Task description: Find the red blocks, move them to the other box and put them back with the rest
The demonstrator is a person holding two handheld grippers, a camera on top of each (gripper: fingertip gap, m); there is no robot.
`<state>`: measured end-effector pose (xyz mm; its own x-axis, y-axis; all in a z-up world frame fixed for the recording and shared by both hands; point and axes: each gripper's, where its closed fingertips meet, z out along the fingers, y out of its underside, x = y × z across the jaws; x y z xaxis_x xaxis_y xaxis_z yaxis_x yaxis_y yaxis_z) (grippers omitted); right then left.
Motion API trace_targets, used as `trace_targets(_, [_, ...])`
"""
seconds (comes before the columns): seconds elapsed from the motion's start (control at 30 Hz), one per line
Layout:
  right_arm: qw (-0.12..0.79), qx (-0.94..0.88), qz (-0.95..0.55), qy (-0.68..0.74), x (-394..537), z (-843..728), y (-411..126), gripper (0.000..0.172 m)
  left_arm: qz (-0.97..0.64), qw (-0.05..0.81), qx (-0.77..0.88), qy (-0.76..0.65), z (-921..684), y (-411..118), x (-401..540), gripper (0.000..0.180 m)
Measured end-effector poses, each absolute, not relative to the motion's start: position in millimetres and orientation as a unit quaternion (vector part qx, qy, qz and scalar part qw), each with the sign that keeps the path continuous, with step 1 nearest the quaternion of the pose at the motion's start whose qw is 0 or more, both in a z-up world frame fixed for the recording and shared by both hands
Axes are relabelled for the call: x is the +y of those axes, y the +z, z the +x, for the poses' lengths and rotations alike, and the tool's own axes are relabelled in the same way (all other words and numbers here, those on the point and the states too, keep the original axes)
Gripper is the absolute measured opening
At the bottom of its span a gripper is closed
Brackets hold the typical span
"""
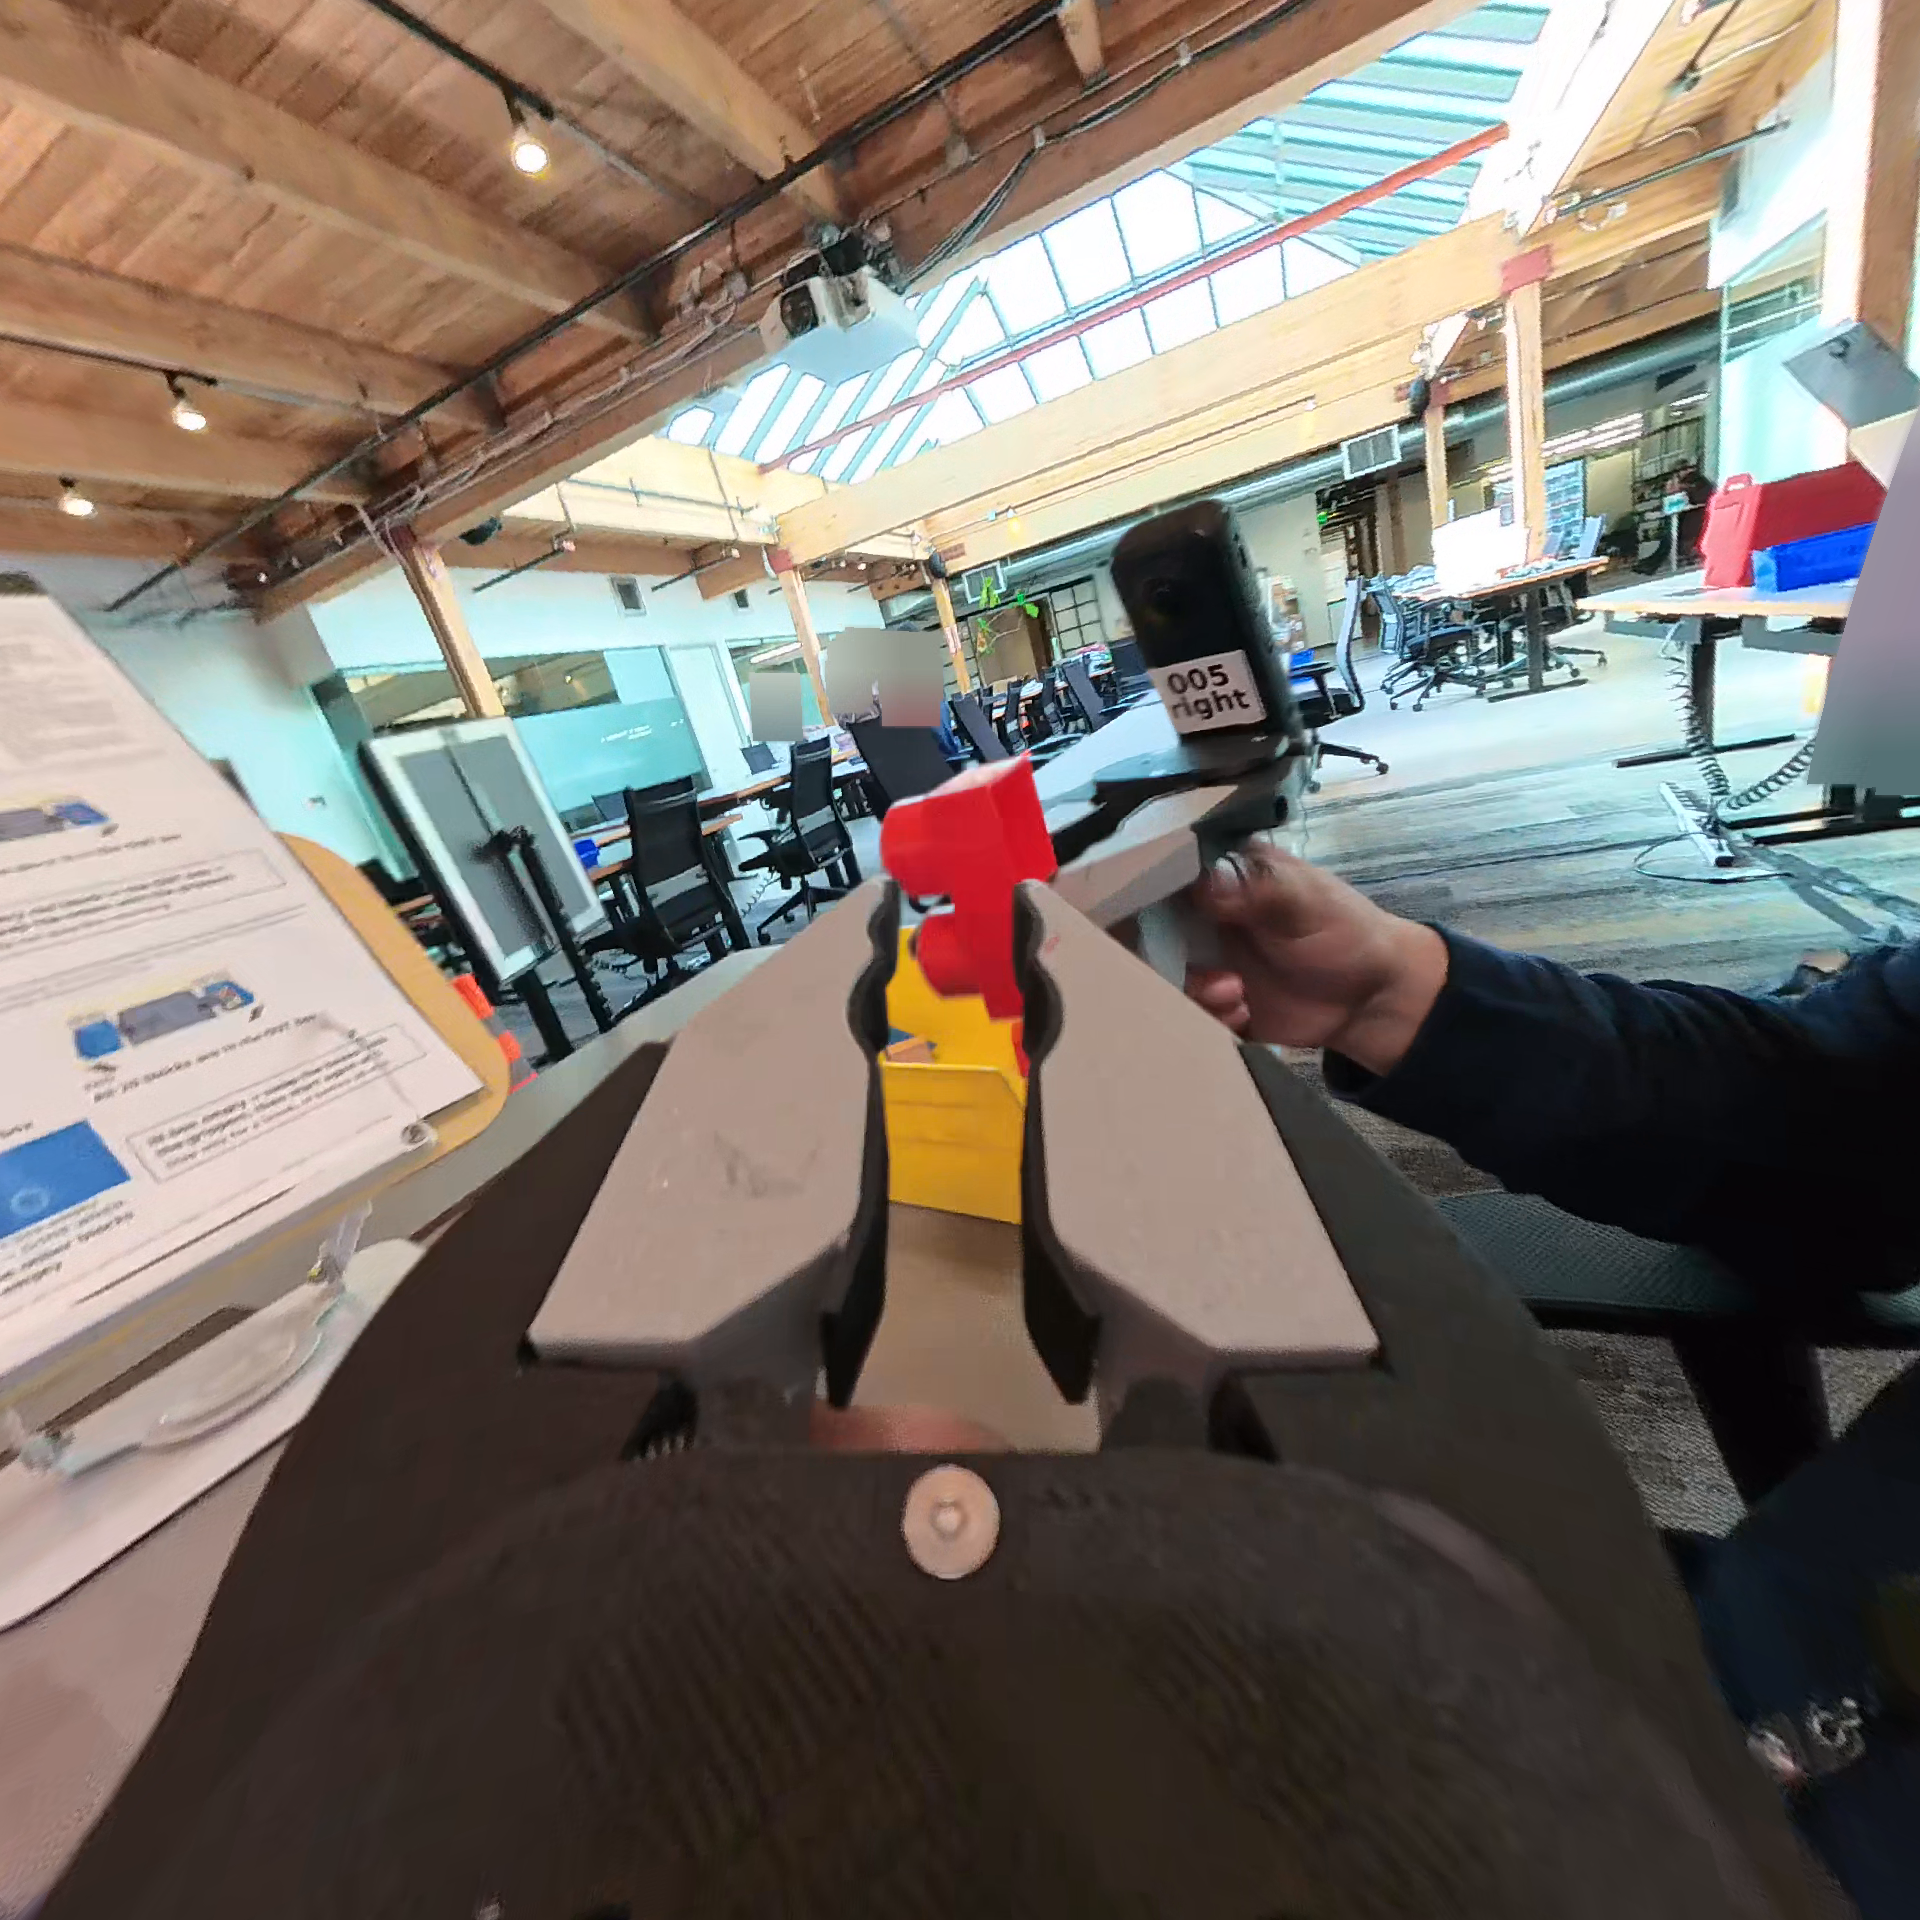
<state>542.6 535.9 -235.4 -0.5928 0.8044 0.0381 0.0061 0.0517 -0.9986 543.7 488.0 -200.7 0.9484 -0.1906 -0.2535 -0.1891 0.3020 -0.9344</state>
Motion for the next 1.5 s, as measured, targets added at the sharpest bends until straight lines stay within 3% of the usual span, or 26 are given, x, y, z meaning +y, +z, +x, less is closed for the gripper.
trace_targets(0.1, [0.373,-0.63,-0.37,0.572,586.8,542.8,-230.0,0.036,-0.603,0.784,0.141,0.026,525.9,-197.6,481.7,0.023])
trace_targets(0.3, [0.506,-0.562,-0.557,0.343,749.2,570.3,-253.7,0.036,-0.622,0.764,0.126,0.116,498.6,-192.8,467.6,0.024])
trace_targets(0.57, [0.362,-0.547,-0.73,0.195,824.2,585.2,-368.4,0.036,-0.651,0.74,0.102,0.131,486.3,-201.2,469.8,0.024])
trace_targets(0.73, [0.457,-0.521,-0.671,0.262,805.9,579.9,-303.1,0.038,-0.715,0.676,0.056,0.172,456.7,-230.5,477.0,0.033])
trace_targets(0.93, [0.49,-0.492,-0.605,0.389,770.6,585.2,-244.7,0.031,-0.77,0.61,-0.047,0.184,398.9,-257.2,455.8,0.046])
trace_targets(1.13, [0.492,-0.496,-0.587,0.408,758.2,584.5,-234.5,0.031,-0.763,0.595,-0.129,0.217,344.5,-255.3,410.1,0.052])
trace_targets(1.3, [0.491,-0.502,-0.584,0.407,755.4,581.7,-235.6,0.031,-0.791,0.523,-0.206,0.243,294.7,-284.1,360.7,0.054])
trace_targets(1.5, [0.478,-0.508,-0.588,0.408,752.6,574.3,-244.0,0.03,-0.814,0.477,-0.287,0.168,263.8,-320.8,333.1,0.051])
